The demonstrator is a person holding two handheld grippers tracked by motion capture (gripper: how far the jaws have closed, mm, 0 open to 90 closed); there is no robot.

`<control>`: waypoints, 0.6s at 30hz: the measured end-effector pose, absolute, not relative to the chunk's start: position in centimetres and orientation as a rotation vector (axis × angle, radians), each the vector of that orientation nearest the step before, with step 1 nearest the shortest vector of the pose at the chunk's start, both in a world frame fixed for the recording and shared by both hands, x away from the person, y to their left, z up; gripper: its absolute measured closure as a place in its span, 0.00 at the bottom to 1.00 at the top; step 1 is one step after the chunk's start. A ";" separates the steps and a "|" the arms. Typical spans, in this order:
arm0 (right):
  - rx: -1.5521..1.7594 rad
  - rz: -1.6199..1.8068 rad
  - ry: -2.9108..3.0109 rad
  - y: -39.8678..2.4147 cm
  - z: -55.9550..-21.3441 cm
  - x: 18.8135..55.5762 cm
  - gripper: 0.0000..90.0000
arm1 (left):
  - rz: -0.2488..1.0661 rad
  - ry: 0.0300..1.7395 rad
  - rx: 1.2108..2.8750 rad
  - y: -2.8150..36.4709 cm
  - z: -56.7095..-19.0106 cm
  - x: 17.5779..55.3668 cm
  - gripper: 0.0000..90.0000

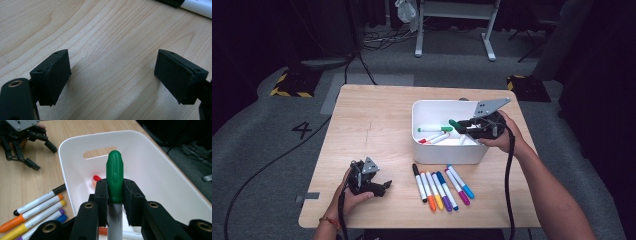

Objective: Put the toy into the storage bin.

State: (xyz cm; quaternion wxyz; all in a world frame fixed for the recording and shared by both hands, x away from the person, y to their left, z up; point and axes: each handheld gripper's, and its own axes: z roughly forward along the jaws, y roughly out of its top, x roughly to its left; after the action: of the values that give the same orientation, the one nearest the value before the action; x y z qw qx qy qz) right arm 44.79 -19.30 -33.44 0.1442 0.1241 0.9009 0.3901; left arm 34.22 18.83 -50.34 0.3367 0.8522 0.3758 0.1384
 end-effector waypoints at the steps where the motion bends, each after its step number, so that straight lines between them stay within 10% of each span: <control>1: 0.358 1.124 2.597 -19.3 -33.4 44.8 0.83 | 0.361 0.980 2.222 18.8 -50.3 34.2 0.15; 18: 0.311 0.816 2.825 -15.9 -36.1 45.2 0.83 | 0.361 0.980 2.222 18.8 -50.3 34.2 0.15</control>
State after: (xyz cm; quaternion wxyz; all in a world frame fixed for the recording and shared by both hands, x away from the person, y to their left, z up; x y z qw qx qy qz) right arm 45.22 -15.88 -36.06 0.0924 0.1046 0.9513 0.2749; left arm 34.22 18.83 -50.34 0.3367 0.8521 0.3759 0.1385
